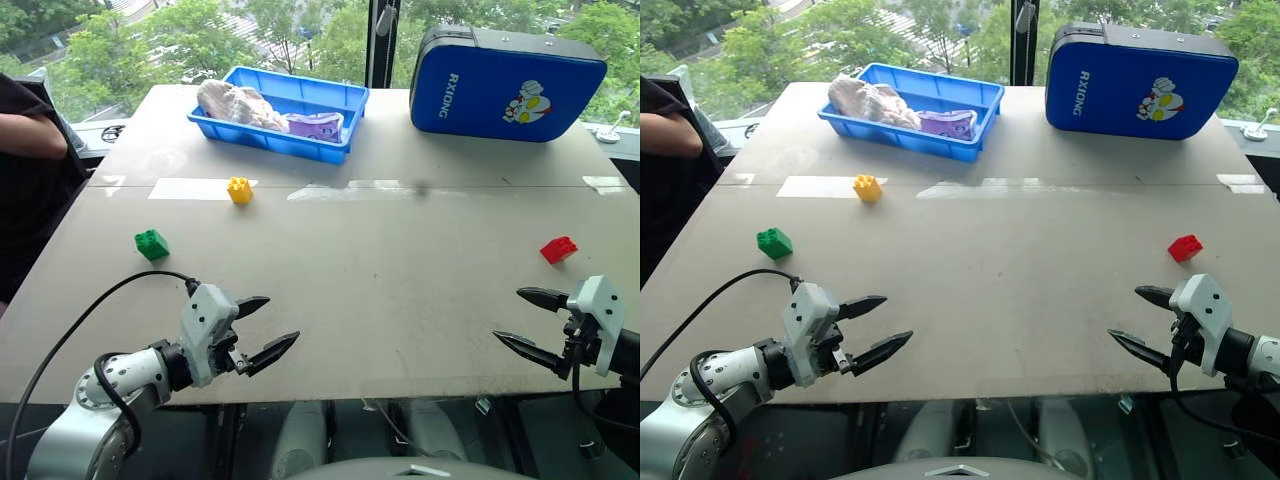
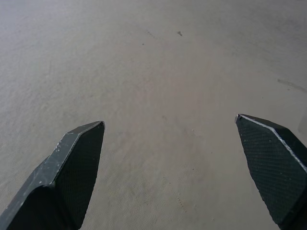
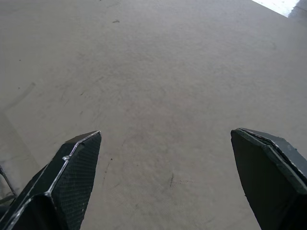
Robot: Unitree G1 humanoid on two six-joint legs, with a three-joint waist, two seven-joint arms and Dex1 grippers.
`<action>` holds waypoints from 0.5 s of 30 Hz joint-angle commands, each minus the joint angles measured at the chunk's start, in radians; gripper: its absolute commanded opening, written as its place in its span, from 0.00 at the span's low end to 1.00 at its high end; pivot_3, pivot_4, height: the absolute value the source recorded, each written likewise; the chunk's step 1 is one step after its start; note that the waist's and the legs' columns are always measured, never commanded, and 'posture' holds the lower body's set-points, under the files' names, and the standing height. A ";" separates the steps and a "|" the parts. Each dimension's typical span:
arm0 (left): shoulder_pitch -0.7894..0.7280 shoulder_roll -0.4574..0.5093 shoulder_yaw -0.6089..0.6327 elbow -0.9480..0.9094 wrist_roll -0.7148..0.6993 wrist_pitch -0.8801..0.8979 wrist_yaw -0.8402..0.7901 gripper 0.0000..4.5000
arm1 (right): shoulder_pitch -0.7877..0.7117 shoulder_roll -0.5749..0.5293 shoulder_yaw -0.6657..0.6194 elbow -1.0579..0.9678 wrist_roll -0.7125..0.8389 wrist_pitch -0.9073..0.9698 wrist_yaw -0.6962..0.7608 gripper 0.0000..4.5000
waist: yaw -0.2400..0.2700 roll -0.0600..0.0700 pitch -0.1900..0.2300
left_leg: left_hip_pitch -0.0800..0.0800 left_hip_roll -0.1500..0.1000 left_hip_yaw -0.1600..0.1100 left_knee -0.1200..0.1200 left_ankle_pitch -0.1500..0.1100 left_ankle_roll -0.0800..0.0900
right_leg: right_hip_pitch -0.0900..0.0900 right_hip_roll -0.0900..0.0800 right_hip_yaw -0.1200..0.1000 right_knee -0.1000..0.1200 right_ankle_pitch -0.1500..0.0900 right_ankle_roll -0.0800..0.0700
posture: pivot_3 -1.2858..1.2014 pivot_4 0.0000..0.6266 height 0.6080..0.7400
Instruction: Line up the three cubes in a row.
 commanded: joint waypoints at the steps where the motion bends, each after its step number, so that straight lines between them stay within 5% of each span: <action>1: -0.068 -0.017 0.011 -0.042 -0.076 0.028 0.038 1.00 | -0.063 0.059 -0.027 -0.005 0.001 -0.001 -0.105 0.99 | 0.000 0.000 0.000 | 0.000 0.000 0.000 0.000 0.000 0.000 | 0.000 0.000 0.000 0.000 0.000 0.000 | 0.52 0.24 1.00; 4: -0.226 -0.064 -0.027 -0.054 -0.189 0.143 0.120 1.00 | -0.221 0.129 -0.010 -0.031 -0.050 0.144 -0.368 0.99 | 0.000 0.003 -0.002 | -0.001 0.001 -0.001 0.002 -0.002 -0.003 | 0.000 0.000 -0.001 0.001 0.000 0.000 | 0.52 0.24 1.00; 6: -0.333 -0.065 -0.089 -0.052 -0.219 0.175 0.110 1.00 | -0.320 0.063 0.014 0.029 -0.100 0.244 -0.412 0.99 | 0.000 0.003 -0.002 | 0.001 -0.001 0.000 0.002 0.000 0.001 | 0.002 0.000 0.000 0.001 0.000 0.000 | 0.52 0.24 1.00; 15: -0.628 -0.034 -0.331 0.032 -0.128 0.089 -0.054 1.00 | -0.740 -0.270 0.261 0.368 -0.147 0.679 -0.317 0.99 | -0.003 0.004 0.000 | -0.002 -0.003 0.003 0.000 0.000 0.004 | 0.000 0.005 0.003 -0.002 0.002 -0.005 | 0.52 0.24 1.00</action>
